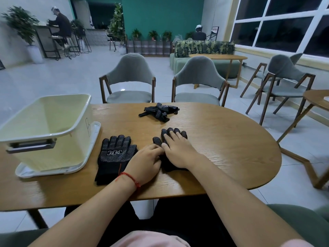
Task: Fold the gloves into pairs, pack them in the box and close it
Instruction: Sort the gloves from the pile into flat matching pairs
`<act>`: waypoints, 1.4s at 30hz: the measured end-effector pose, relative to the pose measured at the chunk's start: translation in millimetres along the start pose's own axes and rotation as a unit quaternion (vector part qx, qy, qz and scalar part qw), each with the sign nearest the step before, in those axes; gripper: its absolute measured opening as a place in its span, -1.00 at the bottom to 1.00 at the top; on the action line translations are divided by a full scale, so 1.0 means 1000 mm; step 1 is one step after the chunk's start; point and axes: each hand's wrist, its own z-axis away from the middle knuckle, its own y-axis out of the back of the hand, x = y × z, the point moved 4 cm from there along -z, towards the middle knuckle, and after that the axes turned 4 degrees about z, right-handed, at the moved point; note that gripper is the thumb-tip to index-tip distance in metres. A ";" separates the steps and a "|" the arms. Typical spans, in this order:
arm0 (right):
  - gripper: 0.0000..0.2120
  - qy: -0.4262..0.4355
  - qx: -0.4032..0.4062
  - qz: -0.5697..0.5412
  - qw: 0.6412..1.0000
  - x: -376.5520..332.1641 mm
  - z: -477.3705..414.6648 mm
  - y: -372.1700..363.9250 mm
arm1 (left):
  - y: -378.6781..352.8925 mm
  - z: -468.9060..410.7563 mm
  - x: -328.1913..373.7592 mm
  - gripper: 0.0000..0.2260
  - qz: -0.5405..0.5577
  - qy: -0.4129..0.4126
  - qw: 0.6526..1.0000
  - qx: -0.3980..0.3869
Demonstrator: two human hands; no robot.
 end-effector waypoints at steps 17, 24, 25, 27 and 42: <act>-0.45 0.030 0.033 0.061 0.997 0.001 -0.016 0.016 | 0.002 0.002 0.005 -0.71 -0.006 -0.011 1.000 0.005; -0.45 0.029 0.040 0.019 0.999 0.007 -0.016 0.010 | 0.001 0.003 0.007 -0.72 -0.015 -0.008 1.000 0.003; -0.45 0.032 0.032 0.026 0.999 0.006 -0.017 0.013 | 0.003 0.001 0.009 -0.73 -0.021 -0.009 1.000 -0.004; -0.45 0.038 0.004 0.049 0.998 0.004 -0.021 0.021 | 0.011 -0.004 0.013 -0.75 -0.037 -0.015 0.999 -0.009; -0.44 -0.007 -0.019 0.081 0.997 0.004 -0.158 0.054 | 0.062 0.010 -0.078 -0.77 -0.115 0.152 0.980 0.059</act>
